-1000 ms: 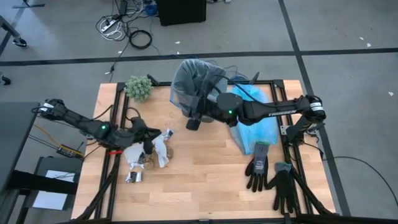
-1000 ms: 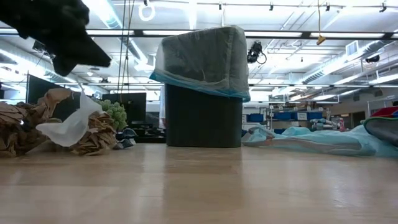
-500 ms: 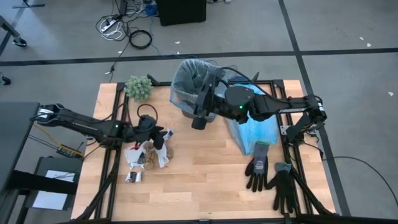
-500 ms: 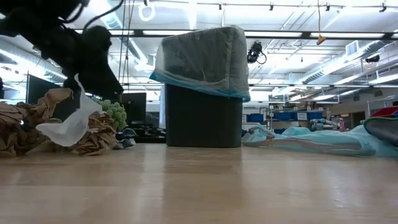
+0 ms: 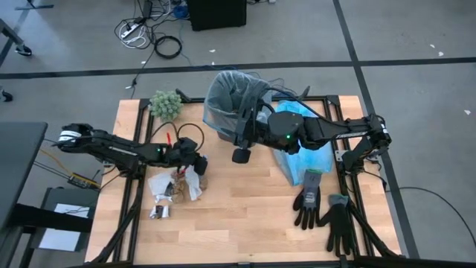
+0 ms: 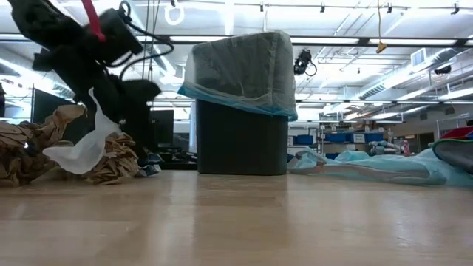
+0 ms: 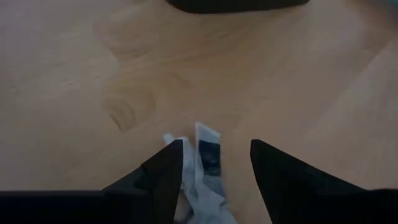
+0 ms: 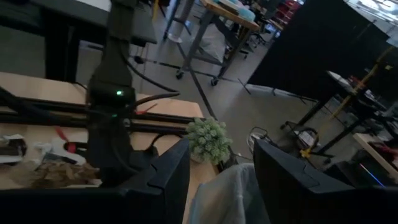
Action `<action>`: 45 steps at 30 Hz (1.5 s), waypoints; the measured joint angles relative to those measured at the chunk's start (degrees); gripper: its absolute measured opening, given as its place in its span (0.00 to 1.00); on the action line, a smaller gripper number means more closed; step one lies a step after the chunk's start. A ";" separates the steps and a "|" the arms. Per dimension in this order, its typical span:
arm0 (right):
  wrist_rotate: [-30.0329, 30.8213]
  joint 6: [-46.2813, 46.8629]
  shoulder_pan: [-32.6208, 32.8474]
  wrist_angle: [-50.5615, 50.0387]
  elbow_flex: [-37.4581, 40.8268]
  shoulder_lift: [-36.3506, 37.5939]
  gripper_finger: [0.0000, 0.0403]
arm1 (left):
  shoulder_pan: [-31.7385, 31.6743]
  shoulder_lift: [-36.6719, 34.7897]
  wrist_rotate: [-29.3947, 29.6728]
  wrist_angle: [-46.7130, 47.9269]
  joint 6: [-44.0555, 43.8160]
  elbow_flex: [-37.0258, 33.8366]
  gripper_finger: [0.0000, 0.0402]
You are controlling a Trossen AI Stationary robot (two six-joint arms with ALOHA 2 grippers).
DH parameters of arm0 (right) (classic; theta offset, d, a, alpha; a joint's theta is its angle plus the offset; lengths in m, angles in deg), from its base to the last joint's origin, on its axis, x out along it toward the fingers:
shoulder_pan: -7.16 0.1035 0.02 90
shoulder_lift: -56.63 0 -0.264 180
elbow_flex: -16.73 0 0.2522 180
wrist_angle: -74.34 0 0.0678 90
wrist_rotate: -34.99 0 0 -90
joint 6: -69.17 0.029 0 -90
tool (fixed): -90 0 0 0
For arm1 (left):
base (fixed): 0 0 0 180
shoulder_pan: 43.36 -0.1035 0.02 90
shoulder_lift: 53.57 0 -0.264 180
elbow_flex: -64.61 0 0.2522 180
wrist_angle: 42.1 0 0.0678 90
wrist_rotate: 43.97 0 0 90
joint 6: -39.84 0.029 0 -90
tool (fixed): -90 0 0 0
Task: Place trash/remove bag and relplace
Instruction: Put the white napkin into the trash bin
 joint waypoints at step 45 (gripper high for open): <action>13.75 0.11 1.50 -1.13 0.00 2.33 0.37 | -0.36 9.68 -0.96 21.21 20.39 36.04 0.01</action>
